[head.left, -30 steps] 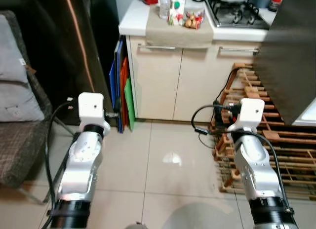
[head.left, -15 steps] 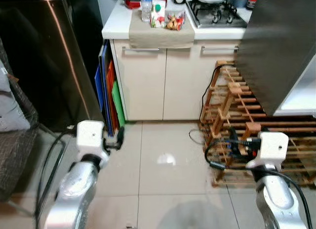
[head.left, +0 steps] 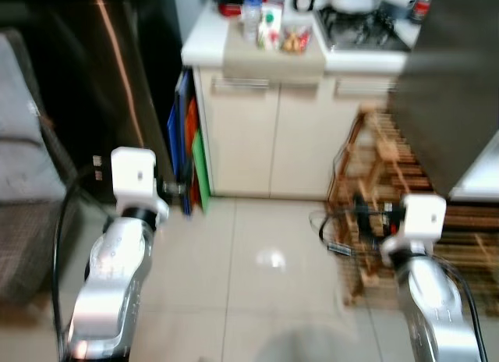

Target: Restocking fridge

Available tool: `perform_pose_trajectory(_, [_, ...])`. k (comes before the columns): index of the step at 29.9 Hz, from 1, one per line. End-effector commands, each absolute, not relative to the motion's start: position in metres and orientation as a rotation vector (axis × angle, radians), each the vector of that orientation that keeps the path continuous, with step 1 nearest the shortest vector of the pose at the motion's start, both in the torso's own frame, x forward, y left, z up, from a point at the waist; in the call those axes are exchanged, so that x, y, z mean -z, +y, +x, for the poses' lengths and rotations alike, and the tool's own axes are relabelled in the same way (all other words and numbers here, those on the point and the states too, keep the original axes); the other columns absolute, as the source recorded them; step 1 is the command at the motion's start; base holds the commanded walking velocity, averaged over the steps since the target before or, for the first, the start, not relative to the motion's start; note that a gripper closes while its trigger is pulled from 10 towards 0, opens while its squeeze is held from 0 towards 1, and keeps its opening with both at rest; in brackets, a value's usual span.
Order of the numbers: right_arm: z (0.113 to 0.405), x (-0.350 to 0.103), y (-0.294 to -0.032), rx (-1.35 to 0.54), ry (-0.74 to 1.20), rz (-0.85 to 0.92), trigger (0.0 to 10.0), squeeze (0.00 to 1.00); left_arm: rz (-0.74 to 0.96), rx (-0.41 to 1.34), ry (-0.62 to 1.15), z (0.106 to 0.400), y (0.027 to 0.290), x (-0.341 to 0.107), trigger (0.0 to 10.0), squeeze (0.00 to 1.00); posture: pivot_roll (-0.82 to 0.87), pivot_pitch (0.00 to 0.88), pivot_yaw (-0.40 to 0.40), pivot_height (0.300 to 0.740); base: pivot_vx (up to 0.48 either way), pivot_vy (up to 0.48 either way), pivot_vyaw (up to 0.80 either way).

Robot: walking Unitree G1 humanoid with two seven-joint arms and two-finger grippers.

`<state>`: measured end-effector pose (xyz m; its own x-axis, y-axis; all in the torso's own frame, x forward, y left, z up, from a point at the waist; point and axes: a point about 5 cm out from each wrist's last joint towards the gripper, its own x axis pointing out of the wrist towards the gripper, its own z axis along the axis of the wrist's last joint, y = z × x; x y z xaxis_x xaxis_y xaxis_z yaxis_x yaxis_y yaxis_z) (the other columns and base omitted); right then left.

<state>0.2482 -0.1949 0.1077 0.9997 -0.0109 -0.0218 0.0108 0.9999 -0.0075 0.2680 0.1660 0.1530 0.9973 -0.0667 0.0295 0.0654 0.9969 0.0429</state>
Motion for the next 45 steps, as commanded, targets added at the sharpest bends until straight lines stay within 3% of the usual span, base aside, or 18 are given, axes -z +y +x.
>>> perform_pose_trajectory(1, [0.25,-0.109,-0.194,0.0,0.015,0.0,10.0,0.0,0.049,0.06,-0.038,0.272,0.167,-0.155,10.0,0.0,-0.07,0.0,0.036,0.74,0.48,0.0,0.0])
perform_pose_trajectory(15, [0.267,-0.117,-0.182,-0.038,-0.035,-0.01,10.0,0.0,0.059,0.139,-0.082,0.296,0.156,-0.166,10.0,0.0,-0.07,0.0,0.042,0.74,0.48,0.0,0.0])
perform_pose_trajectory(45, [0.273,-0.126,-0.176,-0.031,-0.073,-0.033,10.0,0.0,0.044,0.199,-0.113,0.305,0.146,-0.167,10.0,0.0,-0.08,0.0,0.042,0.74,0.48,0.0,0.0])
